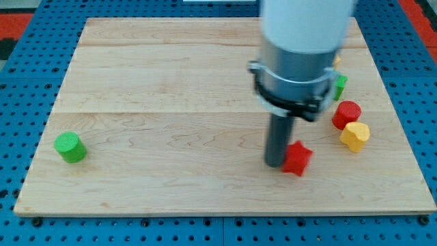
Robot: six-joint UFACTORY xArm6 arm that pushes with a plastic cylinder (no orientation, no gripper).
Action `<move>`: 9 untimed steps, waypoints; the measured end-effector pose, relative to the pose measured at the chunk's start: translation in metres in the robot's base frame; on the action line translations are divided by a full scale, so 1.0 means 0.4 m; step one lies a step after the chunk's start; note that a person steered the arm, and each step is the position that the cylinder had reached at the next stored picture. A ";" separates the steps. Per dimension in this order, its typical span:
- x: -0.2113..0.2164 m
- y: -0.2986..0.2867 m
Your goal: Push the green circle closer to the red star
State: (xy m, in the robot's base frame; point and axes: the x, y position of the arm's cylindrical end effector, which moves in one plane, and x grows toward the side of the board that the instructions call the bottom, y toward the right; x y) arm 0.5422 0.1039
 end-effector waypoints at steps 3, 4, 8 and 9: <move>0.032 0.183; 0.080 0.098; 0.151 -0.681; 0.091 -0.926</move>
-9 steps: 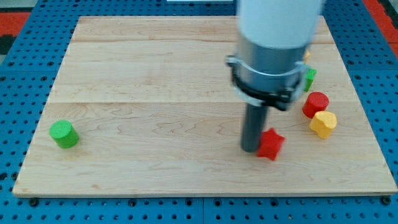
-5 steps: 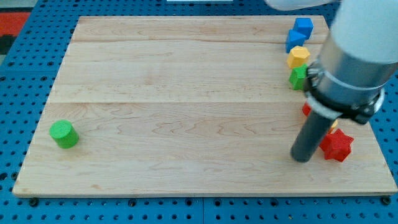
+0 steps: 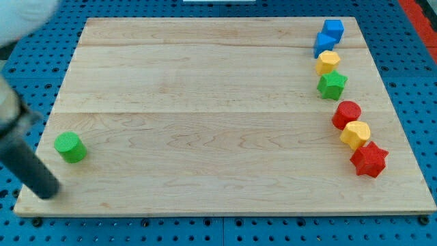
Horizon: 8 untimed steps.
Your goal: Push the green circle closer to the red star
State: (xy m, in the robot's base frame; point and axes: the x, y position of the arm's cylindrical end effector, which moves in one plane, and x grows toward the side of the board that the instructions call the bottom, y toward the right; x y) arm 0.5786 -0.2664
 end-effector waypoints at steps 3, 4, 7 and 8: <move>-0.156 0.221; -0.150 0.474; -0.039 0.684; -0.039 0.916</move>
State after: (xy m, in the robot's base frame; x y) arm 0.5631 0.1001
